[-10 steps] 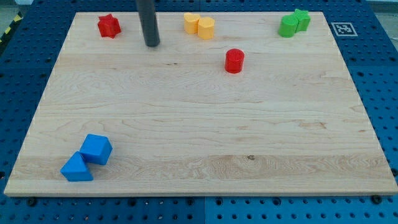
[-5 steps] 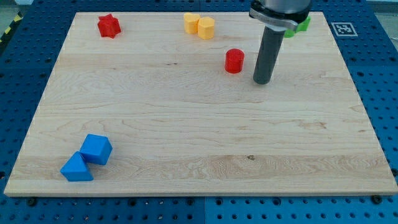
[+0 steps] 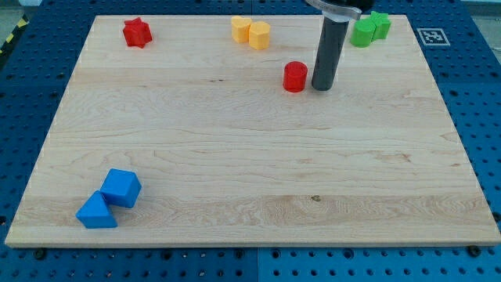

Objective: Push the red circle to the red star

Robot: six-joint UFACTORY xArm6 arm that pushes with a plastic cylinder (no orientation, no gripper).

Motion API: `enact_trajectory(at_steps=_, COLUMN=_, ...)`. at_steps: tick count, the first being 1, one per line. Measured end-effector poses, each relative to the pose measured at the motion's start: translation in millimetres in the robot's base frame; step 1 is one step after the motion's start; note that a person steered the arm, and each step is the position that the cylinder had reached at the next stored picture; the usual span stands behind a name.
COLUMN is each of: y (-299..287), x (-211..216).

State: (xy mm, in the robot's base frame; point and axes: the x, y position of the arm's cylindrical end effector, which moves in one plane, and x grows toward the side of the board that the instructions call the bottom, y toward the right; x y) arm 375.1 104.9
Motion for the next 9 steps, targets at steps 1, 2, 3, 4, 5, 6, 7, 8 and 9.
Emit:
enact_trajectory(at_steps=1, y=-23.1, x=-4.5)
enact_trajectory(at_steps=2, y=-47.2, x=-12.4)
enact_trajectory(at_steps=3, y=-64.5, x=-22.1)
enact_trajectory(at_steps=4, y=-75.5, x=-30.9)
enact_trajectory(at_steps=5, y=-83.8, x=-37.6)
enact_trajectory(at_steps=6, y=-96.1, x=-49.7)
enact_trajectory(at_steps=7, y=-108.0, x=-57.8)
enact_trajectory(at_steps=8, y=-114.8, x=-59.4)
enact_trajectory(at_steps=9, y=-126.9, x=-59.4)
